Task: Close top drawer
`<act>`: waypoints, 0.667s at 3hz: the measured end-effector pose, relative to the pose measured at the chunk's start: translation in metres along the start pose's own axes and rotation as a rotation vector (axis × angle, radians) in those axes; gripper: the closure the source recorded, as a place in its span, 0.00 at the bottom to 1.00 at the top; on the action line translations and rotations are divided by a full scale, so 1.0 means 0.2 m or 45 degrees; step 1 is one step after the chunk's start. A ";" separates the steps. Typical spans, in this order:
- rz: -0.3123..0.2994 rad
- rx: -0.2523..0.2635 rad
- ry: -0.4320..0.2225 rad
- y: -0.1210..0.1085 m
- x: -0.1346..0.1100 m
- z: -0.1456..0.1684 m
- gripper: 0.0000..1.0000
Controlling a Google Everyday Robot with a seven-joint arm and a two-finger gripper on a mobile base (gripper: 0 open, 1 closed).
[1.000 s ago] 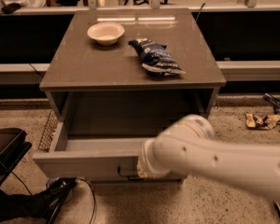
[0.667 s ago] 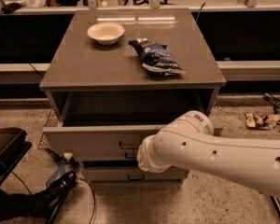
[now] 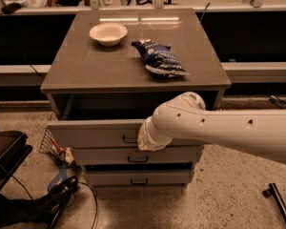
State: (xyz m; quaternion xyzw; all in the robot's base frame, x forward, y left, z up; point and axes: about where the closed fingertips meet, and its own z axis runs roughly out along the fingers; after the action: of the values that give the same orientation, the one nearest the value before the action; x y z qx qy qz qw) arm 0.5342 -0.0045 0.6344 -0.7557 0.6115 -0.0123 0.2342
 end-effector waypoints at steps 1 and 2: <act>0.000 0.000 0.000 0.00 0.00 0.00 1.00; 0.027 0.027 -0.003 -0.12 0.10 0.03 1.00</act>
Offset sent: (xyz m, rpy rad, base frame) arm 0.0607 -0.0284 0.0000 0.0347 -0.0285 -0.0585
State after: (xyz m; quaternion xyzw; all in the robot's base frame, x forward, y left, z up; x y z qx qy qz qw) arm 0.5630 -0.0173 0.6331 -0.7466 0.6191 -0.0152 0.2430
